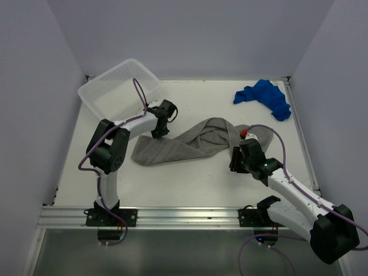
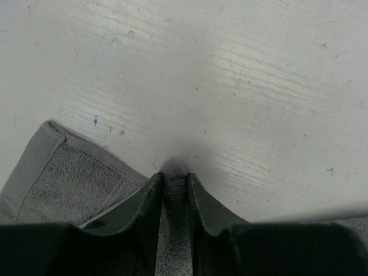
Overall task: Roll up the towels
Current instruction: Flatten the towel
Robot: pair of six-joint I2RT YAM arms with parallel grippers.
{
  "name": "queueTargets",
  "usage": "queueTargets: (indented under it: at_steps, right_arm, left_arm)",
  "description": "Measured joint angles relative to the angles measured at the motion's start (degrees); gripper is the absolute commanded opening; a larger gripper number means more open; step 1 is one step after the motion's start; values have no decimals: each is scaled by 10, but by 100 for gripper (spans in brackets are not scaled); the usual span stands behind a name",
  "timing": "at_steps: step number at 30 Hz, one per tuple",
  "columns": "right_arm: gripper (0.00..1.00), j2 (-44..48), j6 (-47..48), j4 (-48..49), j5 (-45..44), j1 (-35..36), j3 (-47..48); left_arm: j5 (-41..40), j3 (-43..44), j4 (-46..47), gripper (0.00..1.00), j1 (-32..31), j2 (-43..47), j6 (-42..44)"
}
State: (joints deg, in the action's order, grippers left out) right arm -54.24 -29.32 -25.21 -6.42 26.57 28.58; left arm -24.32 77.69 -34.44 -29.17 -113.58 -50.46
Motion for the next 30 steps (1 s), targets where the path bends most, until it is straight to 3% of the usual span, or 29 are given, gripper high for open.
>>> queueTargets:
  at_steps: [5, 10, 16, 21, 30]
  right_arm:
    - [39, 0, 0, 0, 0, 0, 0]
    - [38, 0, 0, 0, 0, 0, 0]
    - [39, 0, 0, 0, -1, 0, 0]
    - [54, 0, -3, -2, -21, 0, 0]
    - [54, -50, -19, 8, -69, 0, 0]
  left_arm:
    - [-1, 0, -6, 22, 0, 2, 0]
    - [0, 9, -21, 0, 0, 11, 2]
    - [-1, 31, -44, 0, 0, 30, 10]
    - [-5, 33, -54, 0, -1, 68, 23]
    - [-31, 28, -54, 0, -14, 221, 73]
